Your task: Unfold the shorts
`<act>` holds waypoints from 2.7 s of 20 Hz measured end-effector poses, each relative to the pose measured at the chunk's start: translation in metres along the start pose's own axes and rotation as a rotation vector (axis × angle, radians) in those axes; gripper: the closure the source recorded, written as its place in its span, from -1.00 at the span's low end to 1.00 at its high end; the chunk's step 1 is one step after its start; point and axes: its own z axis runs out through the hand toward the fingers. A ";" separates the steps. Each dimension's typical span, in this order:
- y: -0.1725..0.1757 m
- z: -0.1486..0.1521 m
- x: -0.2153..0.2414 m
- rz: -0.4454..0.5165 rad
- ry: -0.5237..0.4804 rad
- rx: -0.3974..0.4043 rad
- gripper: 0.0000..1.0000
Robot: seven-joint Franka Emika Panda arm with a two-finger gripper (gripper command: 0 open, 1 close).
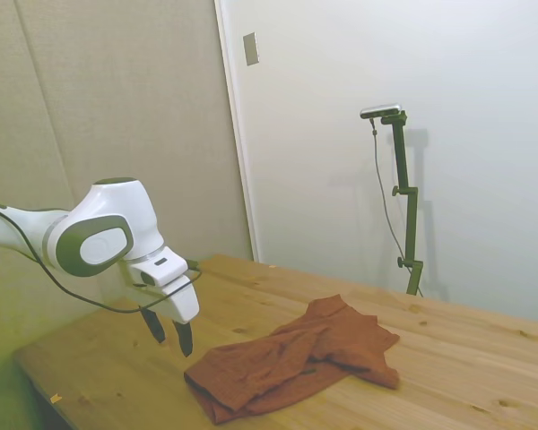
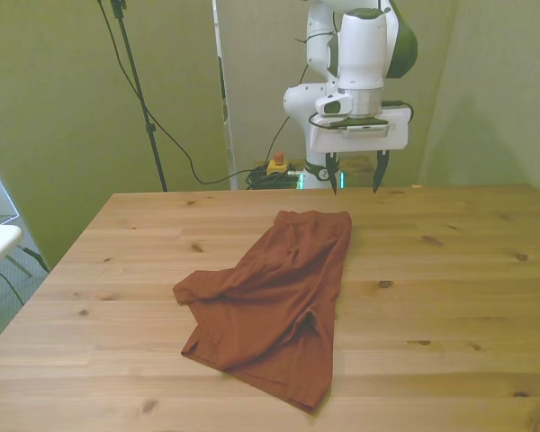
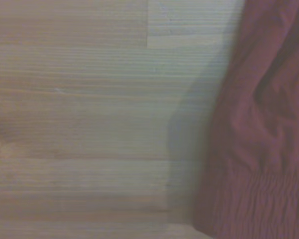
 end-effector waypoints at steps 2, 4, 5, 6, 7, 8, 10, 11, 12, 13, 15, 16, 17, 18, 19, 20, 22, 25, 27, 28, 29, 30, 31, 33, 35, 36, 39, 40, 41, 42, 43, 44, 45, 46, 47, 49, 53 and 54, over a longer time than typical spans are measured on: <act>-0.002 -0.001 0.001 -0.001 0.009 0.009 -1.00; 0.007 -0.002 0.011 0.029 0.006 0.012 -1.00; 0.018 -0.002 0.020 0.056 -0.003 0.011 -1.00; 0.032 -0.003 0.033 0.083 -0.013 0.014 -1.00; 0.048 -0.006 0.047 0.108 -0.021 0.021 -1.00; 0.063 -0.010 0.061 0.131 -0.026 0.029 -1.00; 0.096 -0.017 0.087 0.173 -0.038 0.041 -1.00; 0.112 -0.019 0.100 0.192 -0.042 0.048 -1.00; 0.126 -0.019 0.112 0.209 -0.047 0.053 -1.00; 0.139 -0.017 0.123 0.225 -0.058 0.060 -1.00; 0.158 -0.009 0.143 0.251 -0.085 0.076 -1.00; 0.166 -0.003 0.153 0.259 -0.098 0.084 -1.00; 0.171 0.003 0.162 0.265 -0.114 0.095 -1.00; 0.174 0.011 0.171 0.266 -0.134 0.109 -1.00; 0.177 0.019 0.178 0.262 -0.161 0.129 -1.00; 0.178 0.027 0.182 0.254 -0.198 0.149 -1.00; 0.176 0.036 0.187 0.225 -0.285 0.193 -1.00; 0.169 0.044 0.188 0.182 -0.378 0.235 -1.00; 0.167 0.049 0.188 0.171 -0.404 0.239 -1.00; 0.166 0.050 0.188 0.164 -0.424 0.246 -1.00; 0.165 0.051 0.188 0.155 -0.444 0.262 -1.00; 0.164 0.052 0.188 0.146 -0.460 0.277 -1.00; 0.163 0.052 0.189 0.136 -0.474 0.290 -1.00; 0.164 0.054 0.190 0.119 -0.497 0.315 -1.00; 0.164 0.060 0.190 0.107 -0.515 0.322 -1.00; 0.164 0.063 0.190 0.106 -0.522 0.326 -1.00; 0.159 0.068 0.191 0.094 -0.548 0.343 -1.00; 0.157 0.069 0.192 0.092 -0.555 0.345 -1.00; 0.154 0.071 0.193 0.092 -0.560 0.352 -1.00; 0.151 0.072 0.194 0.091 -0.565 0.360 -1.00; 0.148 0.073 0.194 0.087 -0.571 0.367 -1.00; 0.144 0.076 0.194 0.083 -0.577 0.368 -1.00; 0.140 0.078 0.194 0.078 -0.583 0.366 -1.00; 0.137 0.080 0.193 0.074 -0.588 0.366 -1.00; 0.135 0.082 0.192 0.071 -0.592 0.365 -1.00; 0.132 0.084 0.192 0.068 -0.597 0.365 1.00; 0.130 0.089 0.191 0.069 -0.605 0.364 1.00; 0.130 0.089 0.191 0.069 -0.605 0.363 1.00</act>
